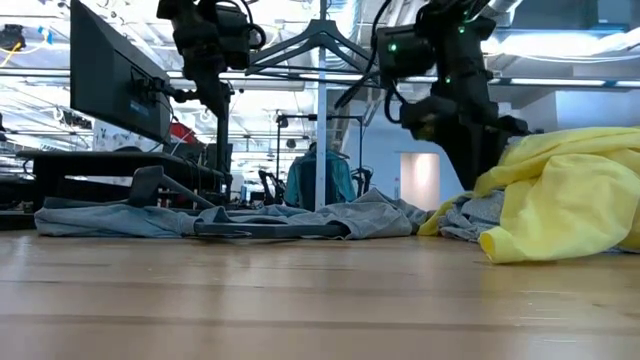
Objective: Hang clothes
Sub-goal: Hang the yellow shirt on the bottom black hanger
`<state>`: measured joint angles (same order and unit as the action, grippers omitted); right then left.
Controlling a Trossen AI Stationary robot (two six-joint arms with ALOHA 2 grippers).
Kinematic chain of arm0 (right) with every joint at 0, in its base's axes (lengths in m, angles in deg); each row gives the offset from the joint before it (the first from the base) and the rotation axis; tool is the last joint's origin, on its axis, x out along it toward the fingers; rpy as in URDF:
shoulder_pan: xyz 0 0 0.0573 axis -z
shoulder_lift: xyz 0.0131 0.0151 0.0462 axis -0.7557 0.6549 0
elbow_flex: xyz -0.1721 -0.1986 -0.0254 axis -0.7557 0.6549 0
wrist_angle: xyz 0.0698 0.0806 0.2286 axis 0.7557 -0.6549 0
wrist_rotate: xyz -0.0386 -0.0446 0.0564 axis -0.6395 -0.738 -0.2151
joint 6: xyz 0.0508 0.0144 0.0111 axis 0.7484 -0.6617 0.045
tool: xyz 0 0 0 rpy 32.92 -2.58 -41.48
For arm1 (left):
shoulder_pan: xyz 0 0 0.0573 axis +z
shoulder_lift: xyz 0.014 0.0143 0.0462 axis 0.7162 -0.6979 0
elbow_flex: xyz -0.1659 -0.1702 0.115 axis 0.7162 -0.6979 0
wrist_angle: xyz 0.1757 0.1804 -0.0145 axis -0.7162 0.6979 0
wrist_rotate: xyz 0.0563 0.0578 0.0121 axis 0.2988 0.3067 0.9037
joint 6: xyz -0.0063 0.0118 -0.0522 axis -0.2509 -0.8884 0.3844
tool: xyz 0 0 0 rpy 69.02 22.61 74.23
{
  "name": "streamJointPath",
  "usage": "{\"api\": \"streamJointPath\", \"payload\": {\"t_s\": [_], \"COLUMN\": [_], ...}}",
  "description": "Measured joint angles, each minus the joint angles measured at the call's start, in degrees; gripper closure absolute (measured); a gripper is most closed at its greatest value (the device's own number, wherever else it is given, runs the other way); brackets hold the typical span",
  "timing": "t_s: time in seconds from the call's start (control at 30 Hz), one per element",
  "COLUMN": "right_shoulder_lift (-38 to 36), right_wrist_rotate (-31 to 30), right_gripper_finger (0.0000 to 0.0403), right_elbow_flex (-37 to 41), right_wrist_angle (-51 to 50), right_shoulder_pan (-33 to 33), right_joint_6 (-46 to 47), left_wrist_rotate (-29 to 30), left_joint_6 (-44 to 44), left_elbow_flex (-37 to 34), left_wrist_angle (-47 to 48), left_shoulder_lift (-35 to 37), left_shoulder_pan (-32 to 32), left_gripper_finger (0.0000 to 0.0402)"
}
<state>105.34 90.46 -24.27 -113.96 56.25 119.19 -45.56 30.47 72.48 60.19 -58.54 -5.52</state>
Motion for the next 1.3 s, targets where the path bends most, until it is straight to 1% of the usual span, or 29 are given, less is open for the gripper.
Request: {"api": "streamJointPath", "payload": {"t_s": [0.1,0.17,0.2,0.3,0.33,0.53,0.67,0.73,0.8,0.87,0.93,1.03,1.17,1.3], "right_shoulder_lift": [2.1,3.24,3.4,2.34,1.43,-6.95,-13.41,-15.54,-17.23,-18.62,-19.44,-19.27,-17.01,-13.64], "right_wrist_rotate": [-1.21,-1.68,-1.73,-1.73,-1.73,-2.06,-2.04,-1.96,-0.64,2.69,7.66,15.72,25.24,33.45], "right_gripper_finger": [0.0291,0.0302,0.0315,0.038,0.039,0.04,0.0401,0.0402,0.0402,0.0402,0.0402,0.0402,0.0402,0.0403], "right_elbow_flex": [0.0,0.0,0.0,-0.02,-0.29,-5.01,-10.55,-13.05,-14.88,-16.21,-17.19,-17.51,-17.51,-17.49], "right_wrist_angle": [0.51,0.57,0.54,-0.07,-0.54,-1.24,3.22,6.77,11.19,17.23,23.64,30.71,35.19,36.12], "right_shoulder_pan": [-0.61,-1.14,-1.16,-0.95,-0.71,3.07,6.91,9.28,11.44,13.37,15.18,17.96,21.42,23.96], "right_joint_6": [-2.41,-4.29,-5.25,-8.85,-9.84,-14.75,-21.62,-24.98,-29.67,-34.81,-39.28,-42.31,-42.73,-43.72], "left_wrist_rotate": [0.0,0.0,0.0,0.0,0.01,-0.01,0.09,0.13,0.14,0.18,0.17,0.12,-1.38,-1.36], "left_joint_6": [-0.02,-0.25,-0.5,-0.94,-0.92,0.39,2.92,4.52,6.67,8.99,11.52,16.6,22.17,24.38], "left_elbow_flex": [0.01,0.0,0.01,0.0,0.01,0.01,0.01,0.01,0.03,0.65,1.83,3.36,4.28,4.25], "left_wrist_angle": [-0.55,-0.57,-0.57,-0.52,-0.53,-3.47,-7.84,-10.67,-14.47,-17.57,-22.12,-30.02,-40.6,-45.63], "left_shoulder_lift": [0.02,0.01,0.01,0.02,0.02,0.0,0.01,0.01,0.02,0.02,0.0,0.04,0.02,-1.7], "left_shoulder_pan": [0.0,0.0,0.0,0.0,0.0,0.0,0.0,0.0,0.0,-0.02,-0.2,-1.15,-3.53,-6.79], "left_gripper_finger": [0.0228,0.0228,0.0228,0.0228,0.0228,0.0228,0.0228,0.0228,0.0228,0.0228,0.0228,0.0228,0.0228,0.0228]}}
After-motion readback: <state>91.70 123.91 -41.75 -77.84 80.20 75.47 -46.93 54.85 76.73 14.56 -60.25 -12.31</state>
